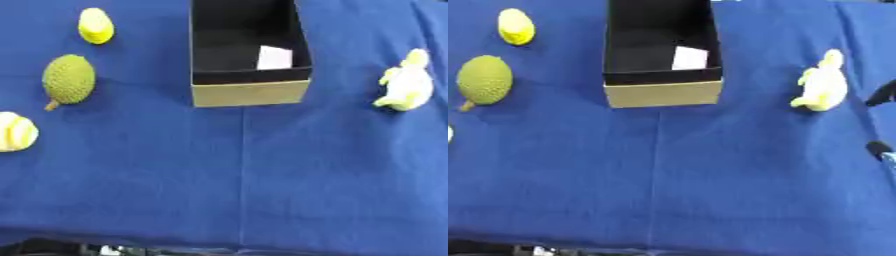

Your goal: Pick up objects on the table and place them in the box.

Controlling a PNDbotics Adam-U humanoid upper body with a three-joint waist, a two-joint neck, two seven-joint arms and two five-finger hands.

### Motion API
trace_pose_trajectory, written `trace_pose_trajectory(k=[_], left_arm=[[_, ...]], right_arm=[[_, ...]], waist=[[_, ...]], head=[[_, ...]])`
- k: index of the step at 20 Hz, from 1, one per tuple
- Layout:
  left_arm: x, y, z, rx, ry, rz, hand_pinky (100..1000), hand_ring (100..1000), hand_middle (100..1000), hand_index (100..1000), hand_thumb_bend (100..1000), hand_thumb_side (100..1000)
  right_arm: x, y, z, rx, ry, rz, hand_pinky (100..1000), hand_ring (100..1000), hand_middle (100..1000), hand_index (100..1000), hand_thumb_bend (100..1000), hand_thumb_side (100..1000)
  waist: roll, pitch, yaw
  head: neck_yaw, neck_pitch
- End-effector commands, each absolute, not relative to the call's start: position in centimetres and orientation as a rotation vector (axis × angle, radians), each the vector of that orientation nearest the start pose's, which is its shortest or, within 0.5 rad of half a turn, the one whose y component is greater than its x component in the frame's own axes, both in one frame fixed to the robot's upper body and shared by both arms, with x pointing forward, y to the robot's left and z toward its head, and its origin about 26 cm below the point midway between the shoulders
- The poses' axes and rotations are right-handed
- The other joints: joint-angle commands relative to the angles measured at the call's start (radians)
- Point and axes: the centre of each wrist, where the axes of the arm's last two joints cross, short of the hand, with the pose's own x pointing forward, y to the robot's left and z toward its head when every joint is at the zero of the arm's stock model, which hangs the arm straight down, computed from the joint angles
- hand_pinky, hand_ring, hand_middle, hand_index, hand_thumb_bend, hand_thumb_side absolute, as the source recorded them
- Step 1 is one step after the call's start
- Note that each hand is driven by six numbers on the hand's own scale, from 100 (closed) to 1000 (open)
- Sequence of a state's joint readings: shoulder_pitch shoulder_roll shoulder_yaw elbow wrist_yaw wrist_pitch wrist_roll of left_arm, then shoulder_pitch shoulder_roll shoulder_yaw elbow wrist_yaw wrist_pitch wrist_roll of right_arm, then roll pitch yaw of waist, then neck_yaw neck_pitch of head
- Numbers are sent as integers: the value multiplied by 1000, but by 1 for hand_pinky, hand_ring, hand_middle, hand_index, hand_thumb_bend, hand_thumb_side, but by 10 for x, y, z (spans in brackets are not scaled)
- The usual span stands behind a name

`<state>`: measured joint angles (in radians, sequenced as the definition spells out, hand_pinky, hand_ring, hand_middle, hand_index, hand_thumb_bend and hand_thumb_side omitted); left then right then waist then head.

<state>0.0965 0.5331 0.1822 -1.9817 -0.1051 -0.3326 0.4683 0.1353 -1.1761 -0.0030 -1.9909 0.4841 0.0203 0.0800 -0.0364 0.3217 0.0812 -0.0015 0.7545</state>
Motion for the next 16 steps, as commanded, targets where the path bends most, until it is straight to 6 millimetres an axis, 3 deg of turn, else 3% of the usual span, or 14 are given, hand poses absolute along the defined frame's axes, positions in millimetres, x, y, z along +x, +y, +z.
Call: trace_pose_trajectory(k=[1, 16], left_arm=[[241, 371, 151, 828, -2337, -154, 799, 549, 549, 809, 100, 617], [244, 368, 156, 797, -2355, -186, 798, 548, 551, 809, 100, 616]], right_arm=[[249, -384, 219, -1110, -1373, 1553, 854, 868, 769, 786, 406, 136], [264, -365, 249, -1122, -1417, 1604, 856, 880, 788, 816, 418, 130]], waist=[[-1, -16, 3], [-2, -5, 26]], head=[[-9, -13], [-50, -25]])
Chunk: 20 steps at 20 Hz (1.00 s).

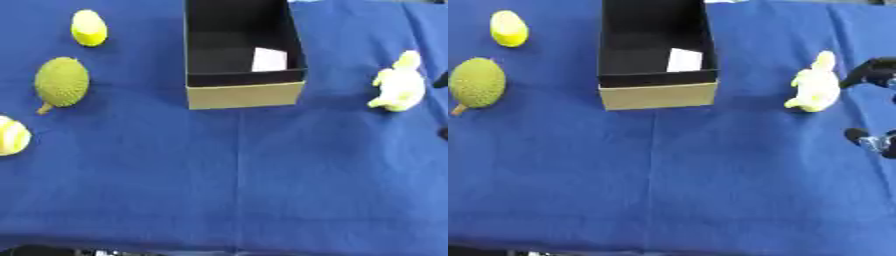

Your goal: Pick up objects on the table and place them in the box.

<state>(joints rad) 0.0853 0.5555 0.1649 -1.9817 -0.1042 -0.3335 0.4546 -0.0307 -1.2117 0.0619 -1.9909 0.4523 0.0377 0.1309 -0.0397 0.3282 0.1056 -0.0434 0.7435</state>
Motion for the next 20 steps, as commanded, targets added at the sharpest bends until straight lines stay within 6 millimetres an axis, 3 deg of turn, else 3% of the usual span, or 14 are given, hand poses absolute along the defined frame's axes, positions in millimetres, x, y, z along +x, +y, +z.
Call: trace_pose_trajectory(k=[1, 10, 20], left_arm=[[245, 367, 156, 795, -2357, -187, 798, 548, 551, 809, 100, 616], [247, 365, 158, 778, -2366, -188, 798, 547, 551, 809, 100, 616], [248, 364, 157, 771, -2370, -182, 797, 546, 550, 808, 100, 616]], right_arm=[[264, -364, 250, -1126, -1410, 1606, 858, 883, 794, 825, 417, 128], [270, -355, 269, -1188, -1414, 1547, 857, 882, 793, 825, 416, 142], [272, -353, 268, -1222, -1347, 1495, 858, 883, 794, 826, 416, 149]], waist=[[2, -11, 4], [1, -2, 19], [3, 20, 32]], head=[[-11, -15], [-29, -31], [-42, -49]])
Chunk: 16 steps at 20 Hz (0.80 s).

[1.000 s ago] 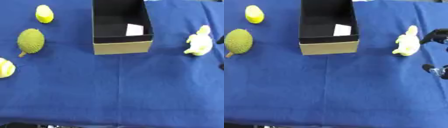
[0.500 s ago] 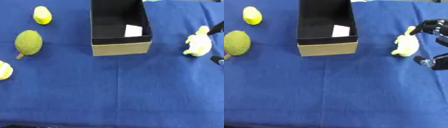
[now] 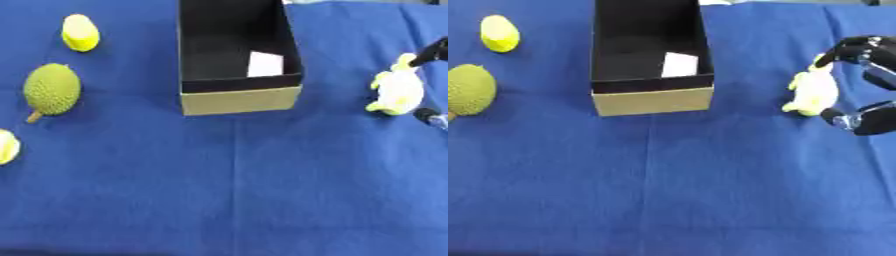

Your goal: Pick up objects on the table and place them in the box.

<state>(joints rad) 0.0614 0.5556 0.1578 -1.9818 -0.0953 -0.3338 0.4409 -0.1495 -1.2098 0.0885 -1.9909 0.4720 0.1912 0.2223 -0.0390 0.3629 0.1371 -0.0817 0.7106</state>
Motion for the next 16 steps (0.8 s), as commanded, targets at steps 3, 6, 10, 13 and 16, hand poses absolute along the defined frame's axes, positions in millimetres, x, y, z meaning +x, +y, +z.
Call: trace_pose_trajectory(k=[3, 6, 10, 13, 16], left_arm=[[248, 364, 157, 770, -2370, -182, 797, 545, 550, 808, 100, 616], [249, 362, 157, 760, -2373, -178, 797, 544, 550, 808, 100, 616], [249, 361, 156, 753, -2374, -175, 797, 543, 550, 808, 100, 616], [249, 360, 155, 748, -2374, -172, 797, 542, 549, 808, 100, 616], [249, 359, 155, 742, -2375, -168, 797, 542, 549, 808, 100, 617]], right_arm=[[272, -352, 268, -1221, -1345, 1495, 859, 885, 798, 834, 416, 156], [272, -350, 265, -1226, -1319, 1498, 860, 885, 798, 834, 415, 159], [274, -349, 266, -1267, -1286, 1473, 862, 885, 800, 835, 416, 173], [276, -351, 267, -1302, -1258, 1453, 863, 885, 800, 836, 416, 177], [279, -354, 267, -1328, -1244, 1436, 866, 885, 803, 836, 416, 192]], waist=[[3, -14, 2], [10, 4, 11], [17, 19, 21], [22, 30, 27], [25, 40, 31]], head=[[-4, -17], [-13, -27], [-21, -39], [-26, -46], [-30, -53]])
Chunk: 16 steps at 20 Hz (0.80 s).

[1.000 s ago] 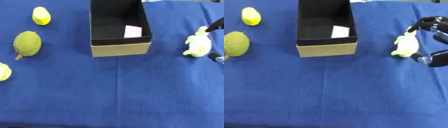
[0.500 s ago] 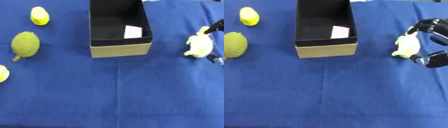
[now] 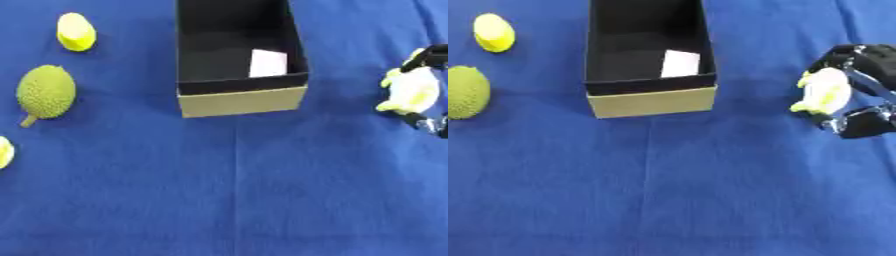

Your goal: Pick up objects on the table and place them in the box.

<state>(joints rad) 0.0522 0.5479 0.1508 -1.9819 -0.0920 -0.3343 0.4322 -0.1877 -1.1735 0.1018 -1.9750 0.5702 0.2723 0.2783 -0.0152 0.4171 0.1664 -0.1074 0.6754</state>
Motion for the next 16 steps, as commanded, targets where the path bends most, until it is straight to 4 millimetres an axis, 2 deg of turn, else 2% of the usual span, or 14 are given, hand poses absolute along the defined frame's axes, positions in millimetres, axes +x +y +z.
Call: trace_pose_trajectory(k=[1, 8, 16], left_arm=[[250, 358, 155, 741, -2375, -167, 797, 542, 549, 808, 100, 616], [248, 362, 155, 775, -2389, -140, 797, 545, 552, 809, 100, 612], [244, 367, 152, 831, -2390, -90, 797, 545, 552, 809, 100, 610]], right_arm=[[281, -356, 267, -1341, -1232, 1433, 868, 885, 804, 836, 416, 200], [288, -374, 268, -1441, -1157, 1379, 874, 886, 809, 839, 420, 231], [289, -390, 266, -1446, -1115, 1356, 881, 892, 818, 850, 424, 257]], waist=[[3, -11, 4], [6, 5, 8], [5, 14, 8]], head=[[-6, -20], [-15, -25], [-25, -28]])
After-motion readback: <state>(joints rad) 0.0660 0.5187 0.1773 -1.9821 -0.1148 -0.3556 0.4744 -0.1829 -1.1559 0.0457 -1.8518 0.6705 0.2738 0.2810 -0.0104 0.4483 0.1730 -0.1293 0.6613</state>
